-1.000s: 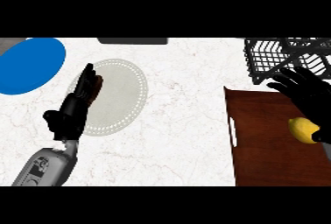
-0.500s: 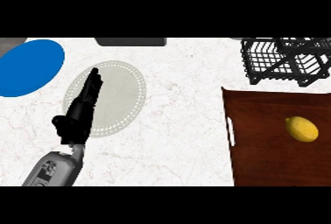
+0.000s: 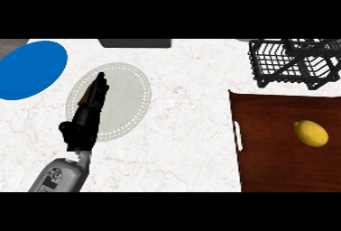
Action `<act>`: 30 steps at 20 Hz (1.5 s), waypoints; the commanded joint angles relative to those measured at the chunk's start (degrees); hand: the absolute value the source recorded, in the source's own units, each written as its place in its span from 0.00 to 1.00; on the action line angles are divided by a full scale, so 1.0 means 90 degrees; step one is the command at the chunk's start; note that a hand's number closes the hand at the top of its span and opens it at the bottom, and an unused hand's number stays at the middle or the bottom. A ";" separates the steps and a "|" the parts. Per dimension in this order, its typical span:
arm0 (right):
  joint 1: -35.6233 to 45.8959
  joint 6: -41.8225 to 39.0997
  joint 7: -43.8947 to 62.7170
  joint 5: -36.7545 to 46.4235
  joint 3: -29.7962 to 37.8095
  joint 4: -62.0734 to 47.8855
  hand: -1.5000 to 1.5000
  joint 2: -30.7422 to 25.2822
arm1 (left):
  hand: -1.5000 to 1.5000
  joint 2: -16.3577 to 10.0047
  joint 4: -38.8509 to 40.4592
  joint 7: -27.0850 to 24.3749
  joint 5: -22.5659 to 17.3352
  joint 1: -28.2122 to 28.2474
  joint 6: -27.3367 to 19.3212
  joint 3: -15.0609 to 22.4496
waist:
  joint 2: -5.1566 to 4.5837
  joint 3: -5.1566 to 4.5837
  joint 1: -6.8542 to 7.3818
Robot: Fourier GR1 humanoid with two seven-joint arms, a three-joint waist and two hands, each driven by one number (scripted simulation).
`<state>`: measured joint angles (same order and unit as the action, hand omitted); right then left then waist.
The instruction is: Pick the lemon from the tray and place it in the tiered basket
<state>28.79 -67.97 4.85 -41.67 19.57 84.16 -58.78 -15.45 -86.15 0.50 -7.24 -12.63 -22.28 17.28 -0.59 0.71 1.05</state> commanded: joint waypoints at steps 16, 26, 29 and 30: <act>-0.0731 -0.1880 -0.0832 0.2493 0.0523 0.2166 0.00 0.0672 | 0.50 0.0135 -0.0090 -0.0068 0.0239 0.0233 -0.0091 0.0181 | -0.0020 -0.0009 0.0081; -0.1070 -0.1442 -0.1245 0.3578 0.0390 0.2774 0.00 0.0721 | 0.50 0.0227 -0.0088 0.0000 0.0250 0.0002 -0.0096 0.0123 | -0.0049 0.0013 0.0122; -0.0970 -0.1214 -0.1487 0.3861 0.0341 0.2807 0.00 0.0525 | 0.50 0.0257 0.0012 -0.0052 0.0324 -0.0056 -0.0104 0.0152 | -0.0078 0.0004 0.0176; -0.1096 -0.1025 -0.1507 0.4089 0.0227 0.2978 0.00 0.0665 | 0.50 0.0236 -0.0087 -0.0036 0.0281 0.0025 -0.0067 0.0156 | -0.0069 0.0011 0.0212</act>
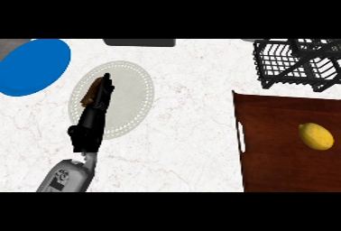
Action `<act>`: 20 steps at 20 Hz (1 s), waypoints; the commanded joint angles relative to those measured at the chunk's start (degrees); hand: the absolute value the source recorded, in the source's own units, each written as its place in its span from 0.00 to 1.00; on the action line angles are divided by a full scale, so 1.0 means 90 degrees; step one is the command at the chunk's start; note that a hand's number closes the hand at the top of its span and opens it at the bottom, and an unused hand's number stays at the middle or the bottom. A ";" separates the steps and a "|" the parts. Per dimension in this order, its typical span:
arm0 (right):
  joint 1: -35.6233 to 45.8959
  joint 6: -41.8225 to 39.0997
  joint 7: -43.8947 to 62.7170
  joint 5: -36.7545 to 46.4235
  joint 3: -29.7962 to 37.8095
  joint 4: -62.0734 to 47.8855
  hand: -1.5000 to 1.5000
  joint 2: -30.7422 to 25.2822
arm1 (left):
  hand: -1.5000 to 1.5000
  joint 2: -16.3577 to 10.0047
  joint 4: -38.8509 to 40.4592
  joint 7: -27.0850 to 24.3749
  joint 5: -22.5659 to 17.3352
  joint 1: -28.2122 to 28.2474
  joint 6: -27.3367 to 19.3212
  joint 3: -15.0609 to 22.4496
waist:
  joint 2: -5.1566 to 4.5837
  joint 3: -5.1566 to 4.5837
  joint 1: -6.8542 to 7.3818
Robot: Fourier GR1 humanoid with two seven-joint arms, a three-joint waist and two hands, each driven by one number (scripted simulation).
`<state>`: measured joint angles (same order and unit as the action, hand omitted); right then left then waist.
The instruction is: Pick the lemon from the tray and place it in the tiered basket
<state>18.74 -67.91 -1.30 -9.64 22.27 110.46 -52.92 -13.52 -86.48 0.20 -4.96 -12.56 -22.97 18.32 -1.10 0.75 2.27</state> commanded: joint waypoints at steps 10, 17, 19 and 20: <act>-0.0188 -0.0244 -0.1542 0.1287 -0.0536 0.0917 0.00 0.0051 | 0.50 -0.0006 -0.0220 0.0074 0.0001 0.0140 0.0037 0.0019 | 0.0020 0.0024 0.0108; -0.0427 0.0514 -0.2205 0.2302 -0.0735 0.0698 0.00 -0.0178 | 0.50 0.0069 0.0044 -0.0049 0.0115 0.0043 -0.0021 -0.0010 | -0.0036 0.0005 -0.0012; -0.0549 0.0845 -0.2374 0.2663 -0.0958 0.0428 0.00 -0.0259 | 0.50 0.0045 -0.0023 0.0080 0.0075 -0.0065 0.0035 -0.0030 | -0.0053 0.0004 0.0052; -0.0720 0.1128 -0.2391 0.2910 -0.1164 0.0439 0.00 -0.0169 | 0.50 -0.0003 -0.0006 -0.0022 -0.0008 0.0056 0.0141 -0.0060 | -0.0068 0.0005 0.0090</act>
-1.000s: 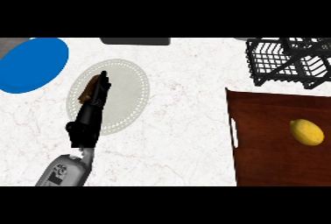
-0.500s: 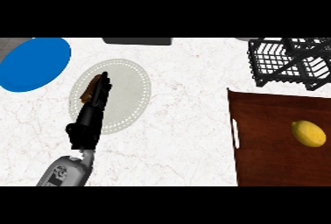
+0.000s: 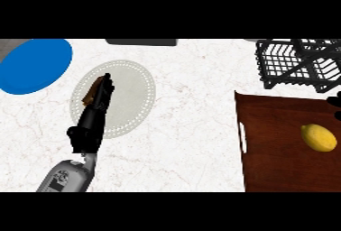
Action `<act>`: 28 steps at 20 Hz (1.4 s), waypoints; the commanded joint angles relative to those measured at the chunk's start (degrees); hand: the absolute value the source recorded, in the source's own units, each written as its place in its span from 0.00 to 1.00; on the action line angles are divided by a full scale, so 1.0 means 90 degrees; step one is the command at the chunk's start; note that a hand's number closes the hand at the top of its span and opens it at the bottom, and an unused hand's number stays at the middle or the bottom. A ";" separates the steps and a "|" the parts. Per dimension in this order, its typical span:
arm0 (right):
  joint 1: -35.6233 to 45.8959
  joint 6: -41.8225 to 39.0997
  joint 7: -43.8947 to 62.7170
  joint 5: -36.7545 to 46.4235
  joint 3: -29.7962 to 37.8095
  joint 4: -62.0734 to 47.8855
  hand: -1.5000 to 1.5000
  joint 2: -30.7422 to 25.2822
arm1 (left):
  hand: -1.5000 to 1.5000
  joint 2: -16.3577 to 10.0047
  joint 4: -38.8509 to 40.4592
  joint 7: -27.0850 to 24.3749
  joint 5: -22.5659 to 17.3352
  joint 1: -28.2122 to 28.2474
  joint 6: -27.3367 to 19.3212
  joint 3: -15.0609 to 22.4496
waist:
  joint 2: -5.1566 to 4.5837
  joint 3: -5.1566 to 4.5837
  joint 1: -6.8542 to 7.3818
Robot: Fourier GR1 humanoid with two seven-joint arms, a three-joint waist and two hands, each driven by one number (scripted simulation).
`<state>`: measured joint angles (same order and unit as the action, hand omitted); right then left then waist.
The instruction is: Pick the lemon from the tray and place it in the tiered basket
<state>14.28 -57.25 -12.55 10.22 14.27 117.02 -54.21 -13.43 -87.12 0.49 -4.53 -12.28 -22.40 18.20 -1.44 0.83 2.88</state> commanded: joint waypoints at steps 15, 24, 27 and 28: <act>-0.0897 0.3545 -0.4896 0.2879 -0.2276 -0.3221 0.00 -0.1041 | 0.50 0.0004 0.0124 0.0222 0.0023 -0.0307 0.0128 -0.0142 | 0.0048 -0.0063 -0.0016; 0.0165 0.4628 -0.5985 0.3397 -0.3191 -0.5512 0.00 -0.0641 | 0.50 -0.0008 -0.0098 0.0099 0.0075 0.0063 0.0223 -0.0160 | 0.0092 -0.0078 0.0015; 0.0333 0.4785 -0.6385 0.3564 -0.3391 -0.5943 0.00 -0.0768 | 0.50 0.0128 0.0047 0.0113 0.0250 0.0067 0.0130 -0.0054 | 0.0103 -0.0080 -0.0089; 0.0719 0.4753 -0.6135 0.3715 -0.3565 -0.6115 0.00 -0.0487 | 0.50 0.0158 -0.0075 0.0319 0.0297 -0.0162 0.0044 -0.0107 | 0.0097 -0.0079 -0.0039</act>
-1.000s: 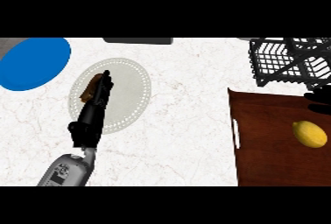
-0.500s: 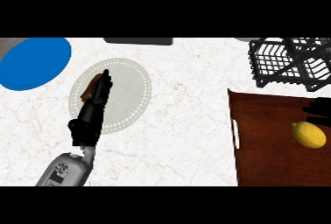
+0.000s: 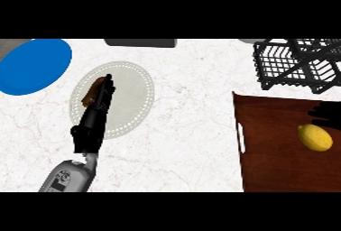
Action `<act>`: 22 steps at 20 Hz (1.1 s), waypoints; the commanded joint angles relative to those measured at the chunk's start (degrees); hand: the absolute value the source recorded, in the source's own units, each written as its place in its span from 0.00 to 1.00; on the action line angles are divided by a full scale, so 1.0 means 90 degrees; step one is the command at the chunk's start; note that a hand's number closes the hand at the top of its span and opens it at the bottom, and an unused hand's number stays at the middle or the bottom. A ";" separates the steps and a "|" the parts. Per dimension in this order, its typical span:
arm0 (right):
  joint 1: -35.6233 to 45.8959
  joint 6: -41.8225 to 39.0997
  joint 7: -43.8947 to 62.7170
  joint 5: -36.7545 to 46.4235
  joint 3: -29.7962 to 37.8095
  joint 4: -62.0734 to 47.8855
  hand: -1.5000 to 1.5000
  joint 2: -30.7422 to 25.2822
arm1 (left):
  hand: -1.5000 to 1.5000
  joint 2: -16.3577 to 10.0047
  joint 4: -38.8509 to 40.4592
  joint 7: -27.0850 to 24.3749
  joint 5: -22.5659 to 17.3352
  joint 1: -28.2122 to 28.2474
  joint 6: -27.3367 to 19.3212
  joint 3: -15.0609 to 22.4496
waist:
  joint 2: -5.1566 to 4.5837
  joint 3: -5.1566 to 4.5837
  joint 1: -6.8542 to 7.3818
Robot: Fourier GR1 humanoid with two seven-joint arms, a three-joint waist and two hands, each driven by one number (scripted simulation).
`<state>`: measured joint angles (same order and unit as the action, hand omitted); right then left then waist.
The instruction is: Pick the lemon from the tray and place it in the tiered basket
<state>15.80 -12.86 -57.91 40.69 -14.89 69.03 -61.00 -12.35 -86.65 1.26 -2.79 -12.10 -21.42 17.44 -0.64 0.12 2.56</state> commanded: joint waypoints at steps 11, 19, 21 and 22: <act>0.1376 0.0170 -0.1103 0.0827 -0.0765 -0.2089 0.00 0.1117 | 0.50 0.0012 -0.0018 0.0053 0.0094 0.0041 0.0163 -0.0401 | 0.0039 -0.0009 -0.0153; 0.1733 0.0386 -0.1054 0.1030 -0.0971 -0.2621 0.00 0.1573 | 0.50 0.0145 -0.0223 -0.0046 0.0248 0.0418 0.0257 -0.0251 | 0.0047 -0.0010 -0.0151; 0.1578 0.0140 -0.1295 0.0794 -0.0857 -0.2354 0.00 0.1211 | 0.50 0.0145 -0.0372 0.0234 0.0383 0.0243 0.0143 -0.0294 | 0.0065 -0.0012 -0.0222; 0.1268 0.0305 -0.1086 0.0876 -0.0948 -0.2040 0.00 0.1219 | 0.50 0.0337 -0.0277 0.0107 0.0372 0.0413 0.0063 -0.0245 | 0.0074 -0.0015 -0.0267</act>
<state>28.31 -7.40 -61.19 48.15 -23.10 49.41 -50.14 -11.17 -88.85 2.26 -0.44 -9.50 -19.76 14.68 -0.10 0.02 0.69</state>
